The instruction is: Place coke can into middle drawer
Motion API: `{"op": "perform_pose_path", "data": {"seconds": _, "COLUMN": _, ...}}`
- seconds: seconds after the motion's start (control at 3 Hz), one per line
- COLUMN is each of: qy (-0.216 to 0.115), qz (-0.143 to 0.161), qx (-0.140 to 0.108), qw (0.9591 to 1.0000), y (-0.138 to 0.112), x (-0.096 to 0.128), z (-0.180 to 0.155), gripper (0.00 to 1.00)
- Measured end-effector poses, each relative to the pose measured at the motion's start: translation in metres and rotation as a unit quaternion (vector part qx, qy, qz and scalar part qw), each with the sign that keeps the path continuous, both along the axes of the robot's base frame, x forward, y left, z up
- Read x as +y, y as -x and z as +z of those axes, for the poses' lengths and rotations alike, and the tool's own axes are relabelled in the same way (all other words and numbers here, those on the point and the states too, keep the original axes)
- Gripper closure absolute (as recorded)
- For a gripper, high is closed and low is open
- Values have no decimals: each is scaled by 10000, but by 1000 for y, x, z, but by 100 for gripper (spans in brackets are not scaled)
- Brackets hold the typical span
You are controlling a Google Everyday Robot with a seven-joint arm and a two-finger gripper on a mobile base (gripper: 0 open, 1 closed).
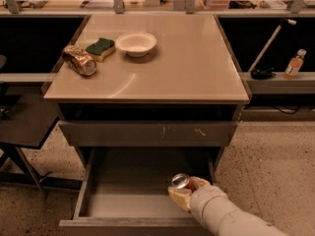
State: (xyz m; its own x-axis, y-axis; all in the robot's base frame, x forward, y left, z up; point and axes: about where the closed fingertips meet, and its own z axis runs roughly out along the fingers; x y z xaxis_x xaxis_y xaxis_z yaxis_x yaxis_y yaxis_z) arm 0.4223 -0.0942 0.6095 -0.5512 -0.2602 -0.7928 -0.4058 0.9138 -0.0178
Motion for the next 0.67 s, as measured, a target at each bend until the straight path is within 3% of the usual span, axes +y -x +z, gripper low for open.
{"op": "perform_pose_path", "data": {"seconds": 0.33, "qy": -241, "qz": -529, "qx": -160, "qw": 9982, "y": -20, "x": -27, "z": -40, "gripper": 100}}
{"op": "perform_pose_path", "data": {"seconds": 0.67, "qy": -605, "qz": -909, "qx": -12, "qw": 9940, "y": -46, "x": -48, "z": -93, "gripper": 100}}
